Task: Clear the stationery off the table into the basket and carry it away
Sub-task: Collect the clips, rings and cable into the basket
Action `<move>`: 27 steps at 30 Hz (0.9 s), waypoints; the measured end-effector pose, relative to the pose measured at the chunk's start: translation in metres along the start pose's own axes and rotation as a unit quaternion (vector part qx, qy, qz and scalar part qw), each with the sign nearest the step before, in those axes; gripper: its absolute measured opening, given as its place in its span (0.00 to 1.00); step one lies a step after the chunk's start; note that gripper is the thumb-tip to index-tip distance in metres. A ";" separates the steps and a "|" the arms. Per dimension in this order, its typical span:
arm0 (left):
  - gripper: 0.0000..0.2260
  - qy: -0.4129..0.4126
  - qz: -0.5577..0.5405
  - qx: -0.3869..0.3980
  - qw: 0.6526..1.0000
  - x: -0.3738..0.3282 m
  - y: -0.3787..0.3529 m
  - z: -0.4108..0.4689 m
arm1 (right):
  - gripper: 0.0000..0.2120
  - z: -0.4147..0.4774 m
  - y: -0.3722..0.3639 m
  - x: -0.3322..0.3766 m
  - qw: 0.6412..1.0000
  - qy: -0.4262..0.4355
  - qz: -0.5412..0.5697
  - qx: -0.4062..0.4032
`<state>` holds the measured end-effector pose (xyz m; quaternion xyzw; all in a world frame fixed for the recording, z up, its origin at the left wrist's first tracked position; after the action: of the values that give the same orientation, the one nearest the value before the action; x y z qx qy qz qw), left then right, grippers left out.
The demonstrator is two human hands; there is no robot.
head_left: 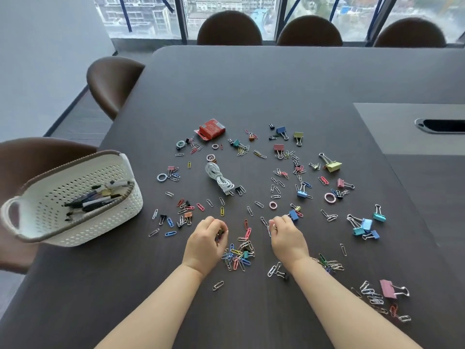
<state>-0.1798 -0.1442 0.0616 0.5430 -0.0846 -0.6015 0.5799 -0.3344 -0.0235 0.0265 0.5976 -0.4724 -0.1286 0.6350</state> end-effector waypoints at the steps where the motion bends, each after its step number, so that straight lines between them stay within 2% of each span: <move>1: 0.03 0.005 -0.009 -0.005 1.000 0.007 0.017 0.001 | 0.11 0.001 -0.001 0.016 1.000 0.011 0.015 0.007; 4: 0.08 0.017 -0.006 -0.036 0.999 0.032 0.077 0.007 | 0.10 0.000 -0.001 0.071 0.998 0.049 0.037 0.016; 7: 0.02 0.019 0.032 -0.082 0.996 0.058 0.150 0.018 | 0.12 0.001 0.000 0.132 0.995 0.078 0.062 0.003; 10: 0.04 0.041 0.076 -0.126 0.988 0.091 0.216 0.027 | 0.13 0.001 -0.003 0.190 0.992 0.104 0.079 -0.001; 12: 0.04 0.060 0.093 -0.129 0.985 0.117 0.243 0.030 | 0.12 0.000 -0.008 0.222 0.989 0.118 0.086 -0.001; 17: 0.04 0.102 0.087 -0.028 0.991 0.178 0.243 0.035 | 0.12 -0.001 -0.026 0.280 0.987 0.134 0.090 0.002; 22: 0.09 0.147 0.070 0.074 0.984 0.225 0.225 0.033 | 0.12 0.003 -0.037 0.315 0.986 0.144 0.085 -0.010; 25: 0.17 0.139 0.128 0.166 0.968 0.241 0.214 0.032 | 0.12 0.007 -0.042 0.327 0.986 0.142 0.083 -0.003; 27: 0.18 0.136 0.168 0.189 0.958 0.246 0.216 0.033 | 0.14 0.009 -0.046 0.334 0.987 0.140 0.080 0.002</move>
<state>-0.0097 -0.4234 0.0964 0.6972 -0.2070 -0.3893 0.5652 -0.1491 -0.2842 0.1335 0.5709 -0.4256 0.0082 0.7020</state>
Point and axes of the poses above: each hand's wrist, its own z-axis towards the middle knuckle, its own y-axis out of the back of the hand, x = y × z, the point moved 10 cm from there along z, towards the middle knuckle, and after that the axes turned 5 degrees about -y, right-handed, at the moved point
